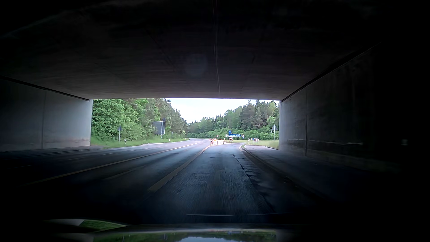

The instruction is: Follow the waypoints while adhering to traffic rules and regulations

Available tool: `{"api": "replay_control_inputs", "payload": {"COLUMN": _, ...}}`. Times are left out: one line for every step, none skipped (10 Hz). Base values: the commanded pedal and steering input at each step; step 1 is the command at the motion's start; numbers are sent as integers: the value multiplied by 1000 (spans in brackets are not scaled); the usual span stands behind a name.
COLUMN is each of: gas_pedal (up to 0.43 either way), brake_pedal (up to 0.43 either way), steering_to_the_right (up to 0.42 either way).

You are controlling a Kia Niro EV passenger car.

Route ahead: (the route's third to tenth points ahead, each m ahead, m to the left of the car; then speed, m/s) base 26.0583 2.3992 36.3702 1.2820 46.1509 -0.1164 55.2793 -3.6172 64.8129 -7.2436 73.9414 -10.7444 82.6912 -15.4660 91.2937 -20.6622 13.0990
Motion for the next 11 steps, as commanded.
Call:
{"api": "replay_control_inputs", "payload": {"gas_pedal": 59, "brake_pedal": 0, "steering_to_the_right": 2}}
{"api": "replay_control_inputs", "payload": {"gas_pedal": 59, "brake_pedal": 0, "steering_to_the_right": 2}}
{"api": "replay_control_inputs", "payload": {"gas_pedal": 59, "brake_pedal": 0, "steering_to_the_right": 2}}
{"api": "replay_control_inputs", "payload": {"gas_pedal": 59, "brake_pedal": 0, "steering_to_the_right": 2}}
{"api": "replay_control_inputs", "payload": {"gas_pedal": 59, "brake_pedal": 0, "steering_to_the_right": 2}}
{"api": "replay_control_inputs", "payload": {"gas_pedal": 59, "brake_pedal": 0, "steering_to_the_right": 2}}
{"api": "replay_control_inputs", "payload": {"gas_pedal": 59, "brake_pedal": 0, "steering_to_the_right": 2}}
{"api": "replay_control_inputs", "payload": {"gas_pedal": 67, "brake_pedal": 0, "steering_to_the_right": 2}}
{"api": "replay_control_inputs", "payload": {"gas_pedal": 67, "brake_pedal": 0, "steering_to_the_right": 2}}
{"api": "replay_control_inputs", "payload": {"gas_pedal": 67, "brake_pedal": 0, "steering_to_the_right": 2}}
{"api": "replay_control_inputs", "payload": {"gas_pedal": 67, "brake_pedal": 0, "steering_to_the_right": 4}}
